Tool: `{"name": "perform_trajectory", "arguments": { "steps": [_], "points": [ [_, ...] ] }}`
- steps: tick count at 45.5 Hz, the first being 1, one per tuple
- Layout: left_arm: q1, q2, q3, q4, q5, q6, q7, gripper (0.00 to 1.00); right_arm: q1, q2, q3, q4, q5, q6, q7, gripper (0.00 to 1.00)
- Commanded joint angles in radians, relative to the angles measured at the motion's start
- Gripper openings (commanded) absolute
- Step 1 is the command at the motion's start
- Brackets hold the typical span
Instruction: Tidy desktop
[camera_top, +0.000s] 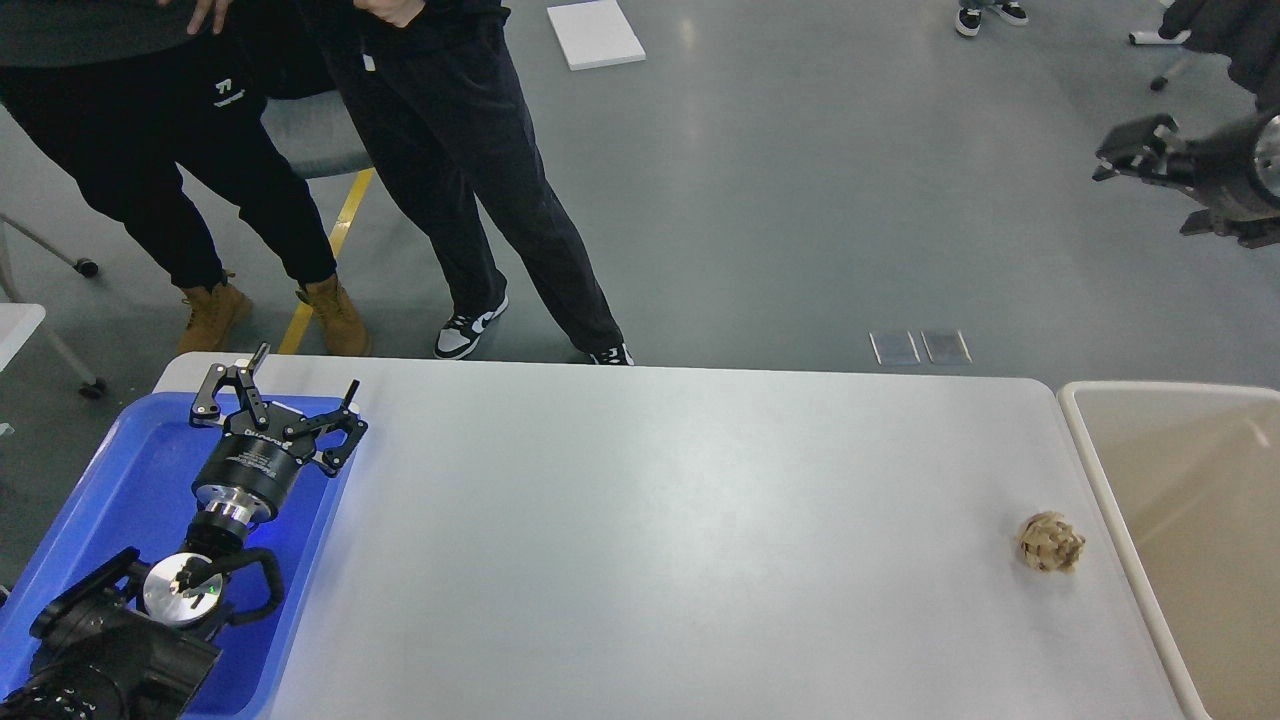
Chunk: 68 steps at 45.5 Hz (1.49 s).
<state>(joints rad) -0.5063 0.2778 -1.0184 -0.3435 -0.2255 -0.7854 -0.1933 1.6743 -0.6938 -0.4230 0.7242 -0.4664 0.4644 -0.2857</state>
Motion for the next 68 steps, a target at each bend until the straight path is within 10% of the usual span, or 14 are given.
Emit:
{"name": "perform_trajectory", "arguments": {
  "steps": [1,26,68],
  "points": [
    [0.000,0.000,0.001,0.000,0.002,0.000,0.000,1.00,0.197,-0.015,-0.138,0.187,-0.043,0.003,-0.021,1.00],
    [0.000,0.000,0.001,0.000,0.003,0.000,0.002,1.00,0.459,0.046,-0.445,0.452,-0.005,0.160,0.099,1.00],
    [0.000,0.000,0.001,0.000,0.003,0.000,0.002,1.00,0.496,0.441,-0.714,0.514,0.115,0.192,0.114,1.00]
  ]
}}
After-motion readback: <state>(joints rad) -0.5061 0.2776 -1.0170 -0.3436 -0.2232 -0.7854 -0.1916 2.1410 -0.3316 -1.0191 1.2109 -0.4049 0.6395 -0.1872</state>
